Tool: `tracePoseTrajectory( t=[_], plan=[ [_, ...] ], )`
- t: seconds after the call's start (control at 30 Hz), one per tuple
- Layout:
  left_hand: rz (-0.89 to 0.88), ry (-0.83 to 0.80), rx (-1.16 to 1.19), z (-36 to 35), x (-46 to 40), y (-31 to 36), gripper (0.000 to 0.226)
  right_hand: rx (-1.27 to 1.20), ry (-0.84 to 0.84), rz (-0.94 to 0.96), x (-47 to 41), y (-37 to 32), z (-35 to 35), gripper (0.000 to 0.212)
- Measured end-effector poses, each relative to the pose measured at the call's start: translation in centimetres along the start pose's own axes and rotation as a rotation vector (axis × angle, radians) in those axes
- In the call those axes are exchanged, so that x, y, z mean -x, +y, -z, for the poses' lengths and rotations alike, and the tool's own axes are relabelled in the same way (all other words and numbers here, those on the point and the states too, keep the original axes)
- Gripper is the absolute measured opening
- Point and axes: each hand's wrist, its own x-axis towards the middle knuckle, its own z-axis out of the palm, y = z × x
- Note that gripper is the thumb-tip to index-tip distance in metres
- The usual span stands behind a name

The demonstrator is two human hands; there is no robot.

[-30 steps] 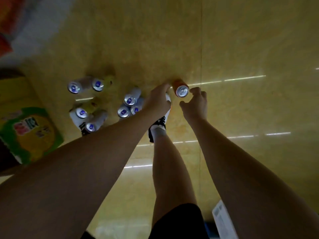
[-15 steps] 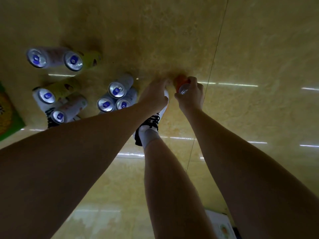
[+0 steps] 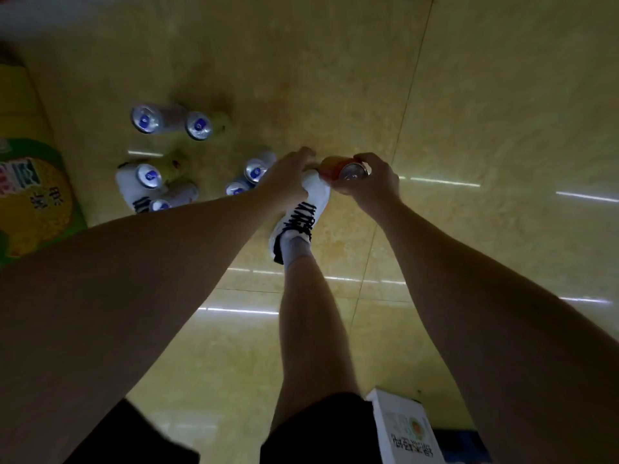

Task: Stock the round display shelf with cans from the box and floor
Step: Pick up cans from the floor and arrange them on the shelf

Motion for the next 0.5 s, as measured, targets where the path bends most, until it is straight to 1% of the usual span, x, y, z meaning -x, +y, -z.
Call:
tracePoseTrajectory(
  t=[0.1,0.2,0.33,0.4,0.5],
  plan=[
    [-0.016,-0.047,-0.019,4.8,3.9,2.4,0.083,0.034,-0.041,0.063,4.6,-4.8,2.0,0.067],
    [-0.055,-0.032,-0.006,10.5,8.1,4.6,0.087,0.063,-0.065,0.141,9.2,-10.5,4.0,0.069],
    [-0.163,0.014,-0.097,18.4,14.7,8.1,0.084,0.094,-0.059,0.265,16.2,-17.8,7.3,0.066],
    [-0.216,0.026,-0.135,22.5,18.4,9.6,0.082,0.118,-0.050,0.320,20.3,-21.3,8.9,0.067],
    [-0.294,0.091,-0.159,28.5,24.1,11.6,0.075,0.109,-0.008,0.381,26.7,-26.2,11.7,0.072]
  ],
)
